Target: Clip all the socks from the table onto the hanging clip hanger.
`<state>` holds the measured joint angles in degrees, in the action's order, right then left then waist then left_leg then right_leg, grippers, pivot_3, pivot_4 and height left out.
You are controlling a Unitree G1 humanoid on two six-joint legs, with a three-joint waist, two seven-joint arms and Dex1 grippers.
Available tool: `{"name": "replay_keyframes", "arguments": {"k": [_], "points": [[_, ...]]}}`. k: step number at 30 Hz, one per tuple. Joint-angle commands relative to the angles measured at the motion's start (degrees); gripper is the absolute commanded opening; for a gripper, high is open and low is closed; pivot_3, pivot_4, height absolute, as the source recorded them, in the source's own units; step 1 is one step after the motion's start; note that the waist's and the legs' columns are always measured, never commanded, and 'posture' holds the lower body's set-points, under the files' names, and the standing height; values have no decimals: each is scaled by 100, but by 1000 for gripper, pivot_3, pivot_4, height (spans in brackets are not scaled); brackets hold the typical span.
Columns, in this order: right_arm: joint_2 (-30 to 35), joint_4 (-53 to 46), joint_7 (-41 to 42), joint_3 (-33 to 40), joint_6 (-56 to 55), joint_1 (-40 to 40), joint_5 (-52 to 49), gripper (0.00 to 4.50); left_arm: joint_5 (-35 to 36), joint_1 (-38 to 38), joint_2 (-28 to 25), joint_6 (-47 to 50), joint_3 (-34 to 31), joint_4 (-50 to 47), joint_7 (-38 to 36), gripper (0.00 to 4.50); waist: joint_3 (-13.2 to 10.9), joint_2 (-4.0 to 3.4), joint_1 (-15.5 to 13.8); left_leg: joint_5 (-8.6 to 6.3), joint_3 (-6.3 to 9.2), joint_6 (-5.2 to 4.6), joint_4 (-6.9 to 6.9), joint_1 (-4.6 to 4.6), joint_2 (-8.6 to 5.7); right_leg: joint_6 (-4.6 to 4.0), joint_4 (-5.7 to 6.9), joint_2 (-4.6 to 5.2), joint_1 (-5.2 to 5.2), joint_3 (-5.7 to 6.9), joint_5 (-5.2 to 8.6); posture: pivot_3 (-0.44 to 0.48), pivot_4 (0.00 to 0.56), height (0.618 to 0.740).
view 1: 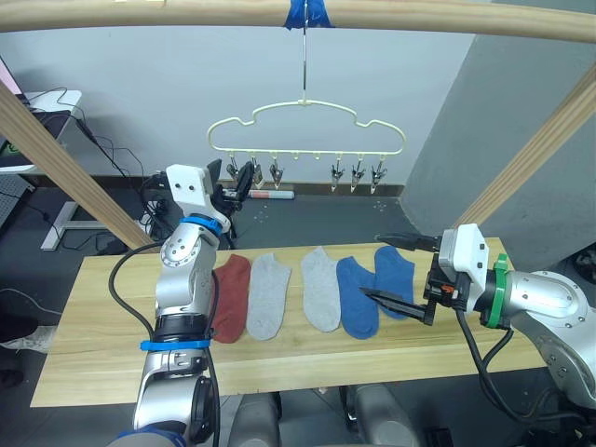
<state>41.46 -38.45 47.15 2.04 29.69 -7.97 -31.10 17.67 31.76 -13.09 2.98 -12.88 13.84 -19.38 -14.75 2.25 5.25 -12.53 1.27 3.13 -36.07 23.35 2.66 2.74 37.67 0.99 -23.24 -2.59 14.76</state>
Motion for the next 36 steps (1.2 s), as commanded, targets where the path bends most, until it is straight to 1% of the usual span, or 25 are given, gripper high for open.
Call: {"name": "replay_keyframes", "arguments": {"k": [1,7,13,16,19,36], "points": [[-11,-101,2,34,17,-76,-161,4500,50,20,21,-153,-42,-228,45,3359,0,0,0,0,0,0,0,0,0,0,0,0,0,0,0,-225,280,740],[-24,-144,-35,11,84,-131,-198,4500,84,-159,48,-212,9,-609,-18,3359,0,0,-1,0,0,0,0,0,0,0,0,0,0,0,0,-226,275,740],[-30,-229,-116,-8,151,-141,-251,4500,86,-619,33,-62,-17,-1239,77,3359,0,0,-1,0,-1,0,1,3,1,0,-2,0,-3,-1,0,-223,274,740],[-43,-255,-178,-37,181,-170,-284,4500,18,-905,3,91,15,-1427,147,3359,0,0,1,0,-1,0,1,2,1,1,-2,0,-3,-1,0,-223,274,740],[-70,-258,-209,-74,210,-234,-303,4500,18,-1015,28,202,53,-1498,206,3359,-1,0,5,0,0,0,0,3,1,1,-2,0,-4,0,0,-215,275,740],[-178,-290,-332,-103,385,-430,-357,4500,-135,-222,61,22,87,-598,299,3359,-11,3,-5,0,2,0,2,10,0,1,-9,0,-8,3,1,-223,280,740]]}}
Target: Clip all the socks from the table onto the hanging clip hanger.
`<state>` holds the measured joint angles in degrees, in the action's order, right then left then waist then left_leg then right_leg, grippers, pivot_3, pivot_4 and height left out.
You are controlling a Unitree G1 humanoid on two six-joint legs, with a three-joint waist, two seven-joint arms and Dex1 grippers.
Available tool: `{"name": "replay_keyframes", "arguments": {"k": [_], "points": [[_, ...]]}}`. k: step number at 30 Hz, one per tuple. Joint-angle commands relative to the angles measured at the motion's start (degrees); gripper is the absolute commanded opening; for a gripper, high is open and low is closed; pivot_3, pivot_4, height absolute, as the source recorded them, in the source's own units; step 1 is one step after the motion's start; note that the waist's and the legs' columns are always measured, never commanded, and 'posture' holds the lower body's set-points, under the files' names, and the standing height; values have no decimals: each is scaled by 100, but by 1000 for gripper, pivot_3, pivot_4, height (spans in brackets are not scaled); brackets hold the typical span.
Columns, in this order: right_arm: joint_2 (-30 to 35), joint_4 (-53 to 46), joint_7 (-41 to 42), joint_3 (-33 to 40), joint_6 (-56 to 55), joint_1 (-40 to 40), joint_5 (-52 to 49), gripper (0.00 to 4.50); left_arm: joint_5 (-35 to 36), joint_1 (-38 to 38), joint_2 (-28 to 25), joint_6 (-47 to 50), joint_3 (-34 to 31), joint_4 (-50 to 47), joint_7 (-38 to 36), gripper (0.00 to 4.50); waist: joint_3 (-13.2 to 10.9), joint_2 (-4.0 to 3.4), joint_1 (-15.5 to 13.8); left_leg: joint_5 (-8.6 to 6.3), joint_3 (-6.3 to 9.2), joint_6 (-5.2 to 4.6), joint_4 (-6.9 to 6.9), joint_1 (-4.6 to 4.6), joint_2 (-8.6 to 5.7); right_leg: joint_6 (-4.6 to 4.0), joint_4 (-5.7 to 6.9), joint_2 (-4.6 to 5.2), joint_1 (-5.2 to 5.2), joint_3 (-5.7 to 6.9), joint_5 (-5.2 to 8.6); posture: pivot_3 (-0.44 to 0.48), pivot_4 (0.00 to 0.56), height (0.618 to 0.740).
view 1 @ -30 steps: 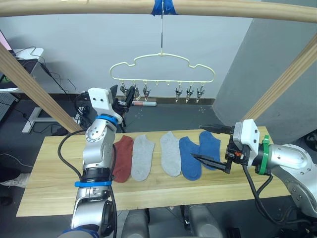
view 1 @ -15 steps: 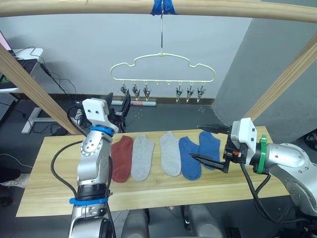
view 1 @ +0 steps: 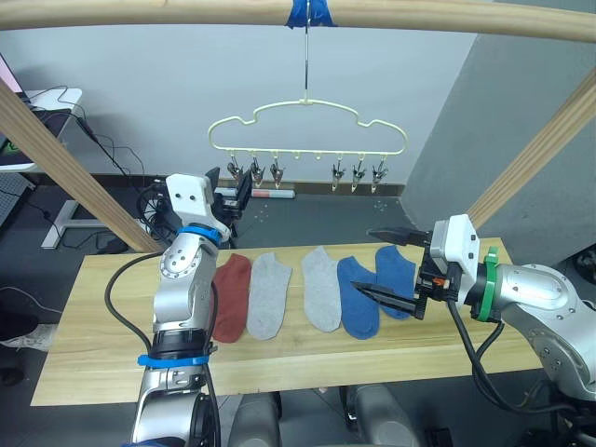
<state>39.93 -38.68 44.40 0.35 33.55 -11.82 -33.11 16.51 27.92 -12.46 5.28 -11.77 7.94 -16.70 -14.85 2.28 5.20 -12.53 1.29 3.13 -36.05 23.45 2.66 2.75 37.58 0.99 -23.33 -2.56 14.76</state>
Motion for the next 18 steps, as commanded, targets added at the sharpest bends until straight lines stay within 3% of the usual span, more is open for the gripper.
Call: {"name": "replay_keyframes", "arguments": {"k": [1,6,7,9,16,18], "points": [[-26,-273,-68,68,6,-45,-161,4500,-18,182,-4,-227,-25,22,30,3359,-1,0,0,0,0,0,0,0,0,0,0,0,0,0,0,-223,280,740],[-27,-293,-112,96,40,-33,-196,4500,-3,257,15,-323,-31,98,48,3359,-4,0,0,0,0,0,1,4,0,0,-4,0,-2,0,0,-223,281,740],[-29,-294,-116,97,41,-30,-197,4500,-1,267,16,-344,-33,124,46,3186,-4,0,0,0,0,0,1,5,0,0,-4,0,-2,1,0,-223,281,740],[-28,-289,-123,96,40,-29,-203,4500,-1,298,17,-385,-27,181,31,2819,-5,0,1,0,1,0,1,6,0,1,-6,0,-2,1,0,-223,281,740],[-14,-278,-156,84,37,-27,-246,4500,21,425,21,-451,-7,353,-41,747,-21,0,1,0,3,0,1,9,0,1,-10,0,-3,3,0,-221,281,740],[-13,-281,-168,85,41,-16,-256,4500,16,408,23,-463,10,332,-52,401,-23,-1,0,0,4,0,1,14,0,2,-13,0,-5,5,-1,-222,282,740]]}}
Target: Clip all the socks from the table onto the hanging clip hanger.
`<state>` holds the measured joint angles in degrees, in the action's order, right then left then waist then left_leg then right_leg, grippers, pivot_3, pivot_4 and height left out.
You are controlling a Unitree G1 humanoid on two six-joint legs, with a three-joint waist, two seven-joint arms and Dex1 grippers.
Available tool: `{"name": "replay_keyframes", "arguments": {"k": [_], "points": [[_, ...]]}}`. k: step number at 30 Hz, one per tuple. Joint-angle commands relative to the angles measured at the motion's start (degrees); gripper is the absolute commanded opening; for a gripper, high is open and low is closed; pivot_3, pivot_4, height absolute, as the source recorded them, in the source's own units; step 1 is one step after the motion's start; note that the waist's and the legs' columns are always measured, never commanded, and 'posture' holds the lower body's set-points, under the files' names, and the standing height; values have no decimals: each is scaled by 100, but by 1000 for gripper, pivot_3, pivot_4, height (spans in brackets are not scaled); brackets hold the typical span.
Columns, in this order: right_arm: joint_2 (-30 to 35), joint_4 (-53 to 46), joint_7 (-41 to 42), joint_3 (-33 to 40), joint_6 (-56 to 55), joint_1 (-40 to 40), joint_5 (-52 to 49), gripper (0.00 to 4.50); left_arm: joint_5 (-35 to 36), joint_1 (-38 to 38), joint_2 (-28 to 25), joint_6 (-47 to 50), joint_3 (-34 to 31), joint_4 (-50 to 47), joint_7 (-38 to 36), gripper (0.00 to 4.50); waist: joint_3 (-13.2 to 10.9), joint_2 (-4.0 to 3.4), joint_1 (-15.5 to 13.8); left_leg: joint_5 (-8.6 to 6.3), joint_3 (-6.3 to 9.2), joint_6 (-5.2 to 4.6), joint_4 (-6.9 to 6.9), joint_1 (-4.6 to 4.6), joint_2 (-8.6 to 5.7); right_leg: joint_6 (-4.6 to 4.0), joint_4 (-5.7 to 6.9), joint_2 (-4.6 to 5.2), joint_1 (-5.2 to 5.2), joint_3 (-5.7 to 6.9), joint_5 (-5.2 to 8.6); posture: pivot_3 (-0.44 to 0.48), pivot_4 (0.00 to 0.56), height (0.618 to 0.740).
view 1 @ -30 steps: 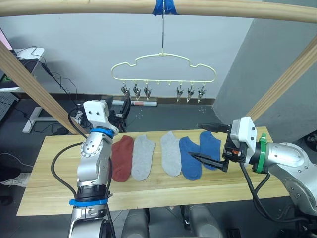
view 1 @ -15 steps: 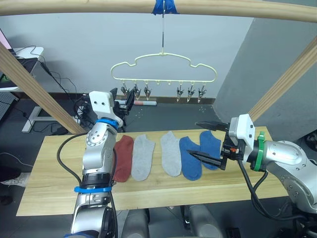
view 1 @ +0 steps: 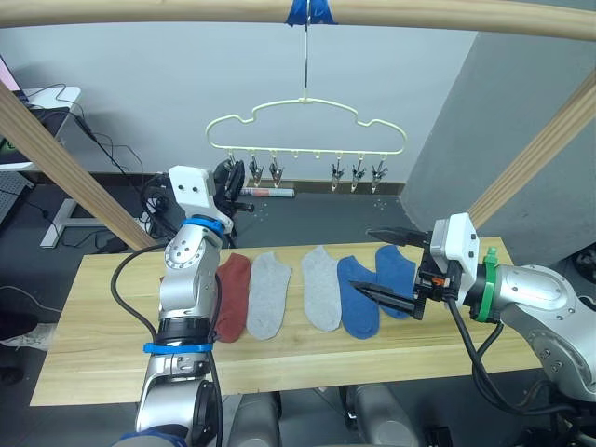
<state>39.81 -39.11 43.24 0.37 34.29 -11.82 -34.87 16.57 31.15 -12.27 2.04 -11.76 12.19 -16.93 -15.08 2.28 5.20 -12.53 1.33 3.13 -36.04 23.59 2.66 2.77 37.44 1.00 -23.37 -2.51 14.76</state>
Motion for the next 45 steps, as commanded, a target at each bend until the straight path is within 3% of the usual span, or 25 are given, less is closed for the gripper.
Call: {"name": "replay_keyframes", "arguments": {"k": [1,6,9,14,20,24,33,41,45], "points": [[0,-237,-58,83,-32,-10,-84,4500,8,75,4,-139,13,-113,-30,291,-1,-1,0,0,0,0,0,4,0,1,-2,0,-3,0,0,-222,282,740],[-32,-98,-217,39,35,164,8,4500,-29,-35,-62,-79,53,-344,-45,276,-1,-1,-3,0,2,0,0,23,0,3,-10,0,-16,2,-2,-222,282,740],[26,303,-563,-261,-43,388,746,4500,-55,-122,-135,-15,69,-511,-62,276,-1,-1,-5,0,2,0,1,25,1,3,-17,0,-15,3,-2,-210,279,740],[-755,1488,-1793,-262,118,356,1480,4500,-62,-251,-279,170,173,-840,-187,276,-5,-7,-6,0,0,0,0,25,0,7,-18,3,-16,1,-5,-200,284,740],[-1666,3155,-2685,-511,-439,78,2422,4500,88,-338,-413,441,188,-1116,-387,276,-12,-19,-4,0,0,0,1,25,1,8,-18,3,-18,0,-6,-188,289,740],[-2311,4542,-3384,-184,-963,-361,2706,4500,196,-339,-470,615,188,-1209,-511,276,-24,-33,-5,0,-2,0,2,27,0,8,-17,2,-20,-2,-7,-174,290,740],[-3000,6265,-3785,465,-1241,-1036,2609,4500,262,-383,-531,847,170,-1341,-612,276,-35,-48,-6,0,-2,0,4,28,0,-10,-18,3,-21,-2,-18,-160,289,740],[-2948,6129,-3524,280,-1090,-864,2799,1737,490,-453,-653,1144,104,-1476,-855,276,-35,-48,-6,0,-1,0,3,26,2,-7,-14,2,-20,-2,-16,-155,289,740],[-2623,5666,-3094,-97,-1309,-724,3067,360,703,-442,-782,1345,38,-1532,-1002,276,-37,-52,-6,0,-2,0,2,26,1,8,-13,2,-20,-2,-7,-157,289,740]]}}
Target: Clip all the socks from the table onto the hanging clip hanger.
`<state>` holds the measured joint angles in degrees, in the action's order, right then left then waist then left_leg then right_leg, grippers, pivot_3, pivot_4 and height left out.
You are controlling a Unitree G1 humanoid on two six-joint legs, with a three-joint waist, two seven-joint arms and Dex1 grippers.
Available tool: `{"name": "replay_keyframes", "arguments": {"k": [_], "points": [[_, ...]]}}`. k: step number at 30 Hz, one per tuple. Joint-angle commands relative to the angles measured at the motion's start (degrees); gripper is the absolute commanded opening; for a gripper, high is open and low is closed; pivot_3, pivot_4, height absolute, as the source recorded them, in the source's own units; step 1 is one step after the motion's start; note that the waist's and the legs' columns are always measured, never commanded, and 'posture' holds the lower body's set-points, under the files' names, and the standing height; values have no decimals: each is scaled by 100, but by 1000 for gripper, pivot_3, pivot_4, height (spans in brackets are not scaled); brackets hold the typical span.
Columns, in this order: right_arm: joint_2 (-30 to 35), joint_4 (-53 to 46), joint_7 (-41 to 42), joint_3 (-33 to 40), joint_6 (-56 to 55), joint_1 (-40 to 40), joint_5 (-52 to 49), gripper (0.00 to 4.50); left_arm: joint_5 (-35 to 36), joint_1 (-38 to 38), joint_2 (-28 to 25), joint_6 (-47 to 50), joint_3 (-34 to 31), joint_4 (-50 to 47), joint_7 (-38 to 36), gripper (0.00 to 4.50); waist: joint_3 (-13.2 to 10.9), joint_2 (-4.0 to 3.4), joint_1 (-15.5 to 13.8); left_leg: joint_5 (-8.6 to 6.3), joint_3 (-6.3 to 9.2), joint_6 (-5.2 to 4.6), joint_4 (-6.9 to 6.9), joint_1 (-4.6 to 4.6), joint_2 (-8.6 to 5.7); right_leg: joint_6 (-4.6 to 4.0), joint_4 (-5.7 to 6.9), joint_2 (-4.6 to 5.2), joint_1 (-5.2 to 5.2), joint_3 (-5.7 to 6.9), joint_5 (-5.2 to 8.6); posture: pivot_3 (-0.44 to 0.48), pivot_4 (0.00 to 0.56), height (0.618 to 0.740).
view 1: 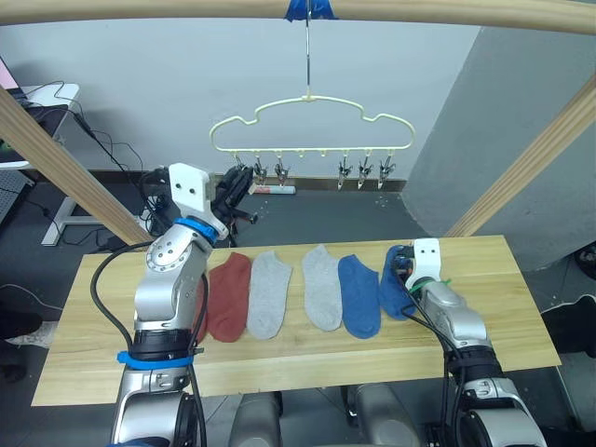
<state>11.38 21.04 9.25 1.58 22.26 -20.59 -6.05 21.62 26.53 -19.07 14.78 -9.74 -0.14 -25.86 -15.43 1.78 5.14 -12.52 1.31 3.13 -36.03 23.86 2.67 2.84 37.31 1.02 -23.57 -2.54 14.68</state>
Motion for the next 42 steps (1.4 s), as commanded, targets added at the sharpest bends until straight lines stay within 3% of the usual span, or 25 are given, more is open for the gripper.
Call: {"name": "replay_keyframes", "arguments": {"k": [1,8,13,23,42], "points": [[371,-595,535,-397,-191,175,276,32,296,42,-130,168,-195,-318,-139,276,-2,-4,-4,0,0,0,0,0,-1,0,0,1,0,0,0,-157,290,740],[1342,-2420,2517,-1747,-198,-219,533,0,981,140,-486,1018,-391,-567,-474,276,-47,-18,44,0,1,0,1,1,1,5,2,-4,-6,-2,-2,-175,290,740],[1303,-2699,3369,-2593,-38,-1046,729,0,1420,235,-699,1609,-536,-644,-563,276,-68,0,109,1,5,1,-1,2,2,5,18,-7,-14,0,-1,-177,283,740],[151,-1249,3456,-3018,-252,-2589,1084,0,1922,318,-965,2309,-612,-739,-689,276,-72,8,99,2,4,3,-7,7,-2,-20,43,2,-29,1,-16,-177,275,740],[-492,-509,3380,-2820,-876,-3319,1230,0,1909,155,-1041,2385,-558,-833,-785,276,-72,7,118,2,5,4,-9,33,-1,-28,70,5,-62,2,-20,-177,271,740]]}}
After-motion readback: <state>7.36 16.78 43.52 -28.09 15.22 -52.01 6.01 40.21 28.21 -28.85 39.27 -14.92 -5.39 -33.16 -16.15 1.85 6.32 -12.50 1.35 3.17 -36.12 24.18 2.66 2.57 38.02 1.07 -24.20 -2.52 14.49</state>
